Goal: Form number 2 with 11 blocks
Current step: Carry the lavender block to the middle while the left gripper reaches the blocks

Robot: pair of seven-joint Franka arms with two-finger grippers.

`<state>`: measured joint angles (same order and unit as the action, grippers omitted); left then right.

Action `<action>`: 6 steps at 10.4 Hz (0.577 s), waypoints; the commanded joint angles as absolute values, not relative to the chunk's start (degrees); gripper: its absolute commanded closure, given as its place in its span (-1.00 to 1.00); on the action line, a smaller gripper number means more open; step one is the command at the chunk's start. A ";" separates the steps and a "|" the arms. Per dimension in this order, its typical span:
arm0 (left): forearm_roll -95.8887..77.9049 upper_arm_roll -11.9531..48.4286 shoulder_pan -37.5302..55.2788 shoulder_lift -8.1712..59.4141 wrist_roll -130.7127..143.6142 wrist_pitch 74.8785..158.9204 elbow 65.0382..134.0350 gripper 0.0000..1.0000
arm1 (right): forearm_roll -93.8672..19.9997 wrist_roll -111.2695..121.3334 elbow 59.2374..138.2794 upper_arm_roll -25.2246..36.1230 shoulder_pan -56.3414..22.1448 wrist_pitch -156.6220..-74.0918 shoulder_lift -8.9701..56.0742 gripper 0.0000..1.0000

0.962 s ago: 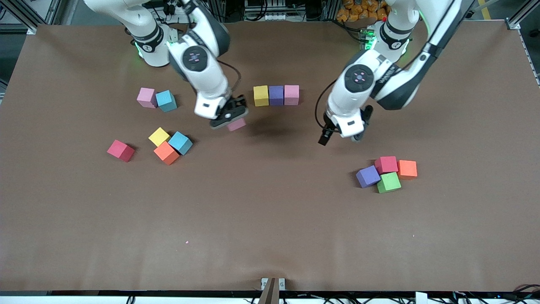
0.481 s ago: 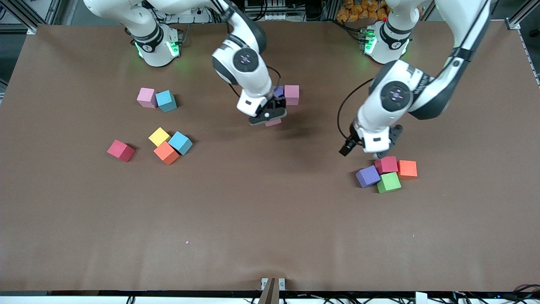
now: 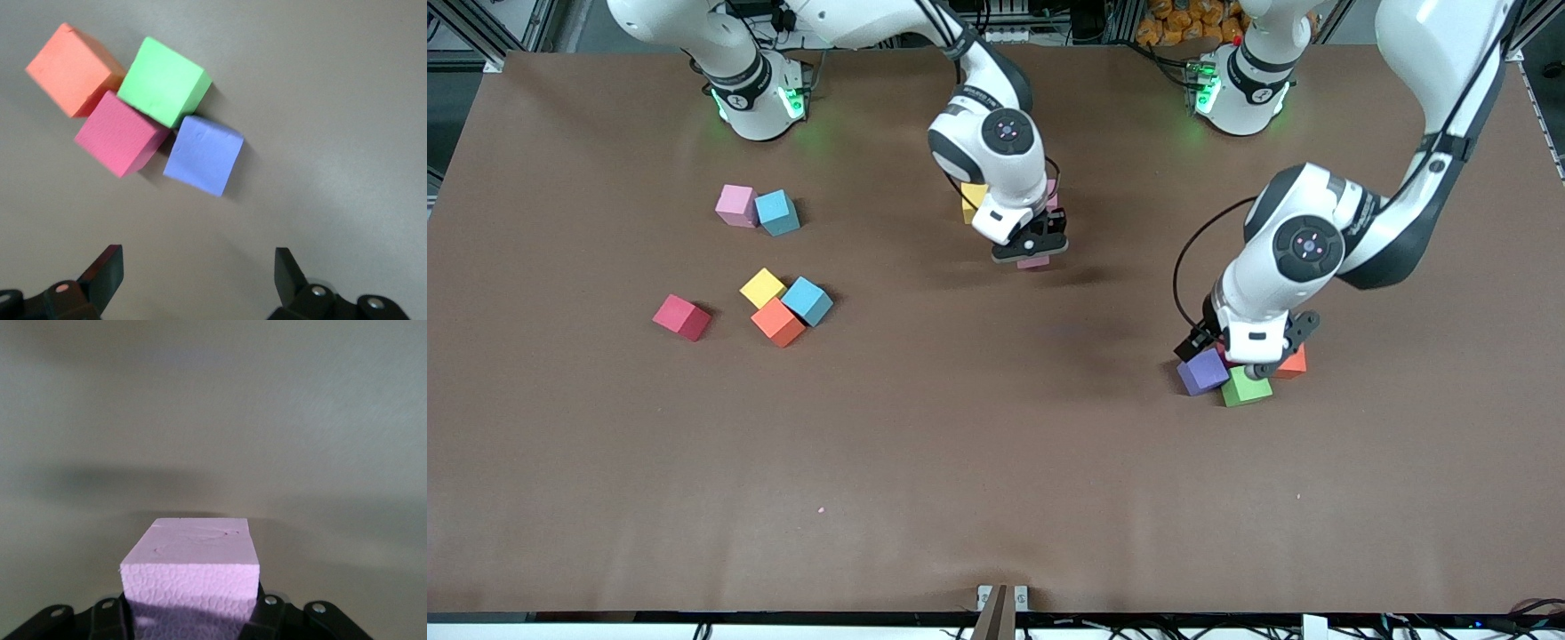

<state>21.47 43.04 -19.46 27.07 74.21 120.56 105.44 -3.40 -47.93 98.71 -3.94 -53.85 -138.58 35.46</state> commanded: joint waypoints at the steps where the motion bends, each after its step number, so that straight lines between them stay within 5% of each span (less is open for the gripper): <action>1: 25.66 43.33 -18.98 32.33 71.82 118.65 100.64 -1.00 | -3.25 -51.58 96.86 -2.99 -55.45 -137.64 37.00 0.36; 6: 25.66 41.31 -19.07 33.57 60.57 118.65 100.37 -1.00 | -3.60 -55.09 96.86 -3.08 -56.16 -137.72 37.88 0.35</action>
<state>24.32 41.43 -19.43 32.51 62.84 120.08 101.76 -3.43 -52.63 98.46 -3.81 -54.87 -138.45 36.65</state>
